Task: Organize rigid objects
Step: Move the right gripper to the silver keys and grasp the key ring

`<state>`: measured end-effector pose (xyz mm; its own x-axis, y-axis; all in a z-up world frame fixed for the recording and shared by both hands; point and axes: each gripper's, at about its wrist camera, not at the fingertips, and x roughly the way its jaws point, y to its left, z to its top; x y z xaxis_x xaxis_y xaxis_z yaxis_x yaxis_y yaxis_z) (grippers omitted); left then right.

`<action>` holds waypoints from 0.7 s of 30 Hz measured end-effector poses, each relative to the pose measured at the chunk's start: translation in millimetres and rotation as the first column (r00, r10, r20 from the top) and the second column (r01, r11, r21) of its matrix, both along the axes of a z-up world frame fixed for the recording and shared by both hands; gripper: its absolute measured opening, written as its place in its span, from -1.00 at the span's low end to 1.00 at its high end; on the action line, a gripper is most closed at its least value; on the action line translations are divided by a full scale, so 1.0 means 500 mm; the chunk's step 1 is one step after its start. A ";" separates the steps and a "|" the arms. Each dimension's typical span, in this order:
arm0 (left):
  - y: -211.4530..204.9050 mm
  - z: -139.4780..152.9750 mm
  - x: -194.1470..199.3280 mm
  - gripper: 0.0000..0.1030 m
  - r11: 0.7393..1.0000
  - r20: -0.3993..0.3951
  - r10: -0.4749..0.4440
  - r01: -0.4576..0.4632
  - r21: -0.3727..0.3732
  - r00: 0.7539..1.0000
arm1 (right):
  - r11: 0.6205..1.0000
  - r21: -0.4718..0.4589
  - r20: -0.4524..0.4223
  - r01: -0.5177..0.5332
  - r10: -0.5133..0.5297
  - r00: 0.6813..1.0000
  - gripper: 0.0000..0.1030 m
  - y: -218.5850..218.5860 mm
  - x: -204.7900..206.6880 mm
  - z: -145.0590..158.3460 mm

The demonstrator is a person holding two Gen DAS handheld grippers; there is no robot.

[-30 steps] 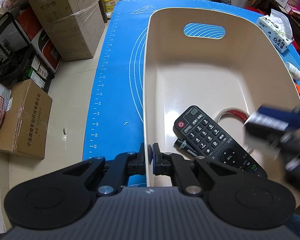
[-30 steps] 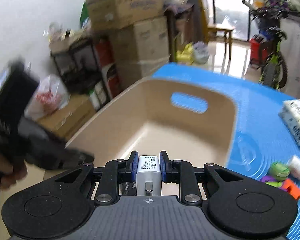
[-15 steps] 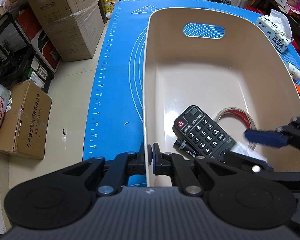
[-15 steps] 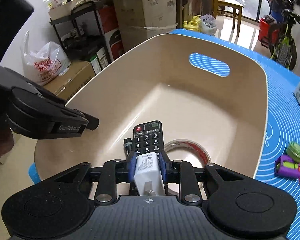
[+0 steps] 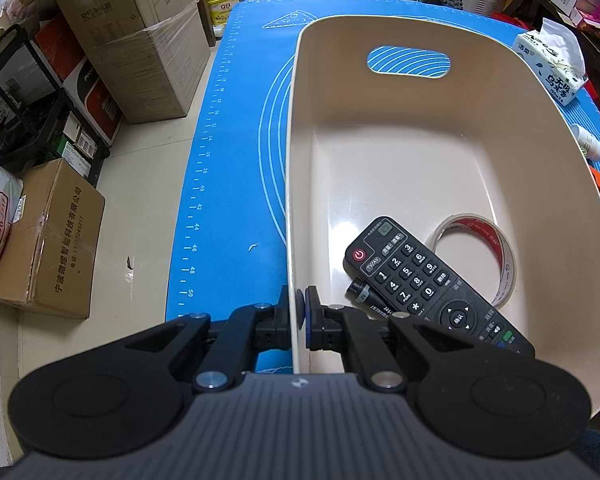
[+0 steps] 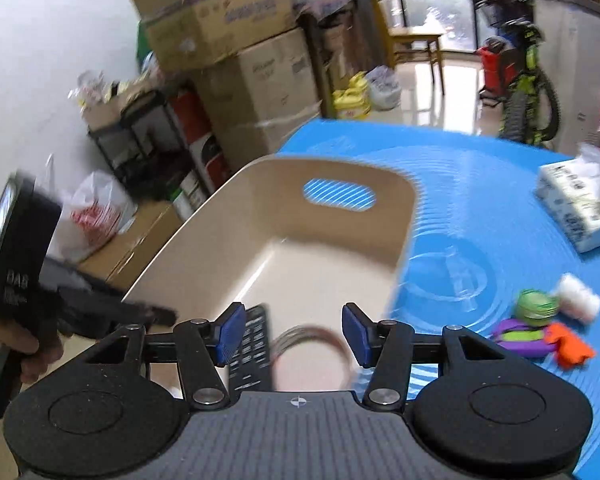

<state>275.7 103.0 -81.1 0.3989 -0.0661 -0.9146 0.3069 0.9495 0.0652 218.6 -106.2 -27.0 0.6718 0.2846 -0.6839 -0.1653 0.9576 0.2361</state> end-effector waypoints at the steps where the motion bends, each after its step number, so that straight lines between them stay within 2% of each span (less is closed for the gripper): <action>1: 0.000 0.000 0.000 -0.88 1.000 0.000 0.000 0.000 0.000 1.000 | 1.000 -0.010 0.008 0.014 -0.014 1.000 0.26 -0.023 -0.003 0.006; 7: 0.000 0.000 -0.001 -0.88 1.000 0.001 0.000 0.000 0.004 1.000 | 0.994 -0.029 -0.027 0.109 -0.110 0.994 0.26 -0.139 -0.003 -0.016; 11: -0.001 0.000 -0.001 -0.88 1.000 0.001 0.000 0.000 0.003 1.000 | 0.988 -0.078 -0.087 0.134 -0.140 0.986 0.27 -0.190 -0.003 -0.074; 16: -0.001 0.000 -0.001 -0.88 1.000 0.001 -0.001 0.001 0.005 1.000 | 0.986 -0.107 -0.164 0.128 -0.144 0.976 0.28 -0.232 -0.009 -0.153; 21: 0.000 0.000 -0.002 -0.87 1.000 0.001 -0.001 0.001 0.005 1.000 | 0.990 -0.097 -0.216 0.100 -0.119 0.969 0.28 -0.240 -0.014 -0.202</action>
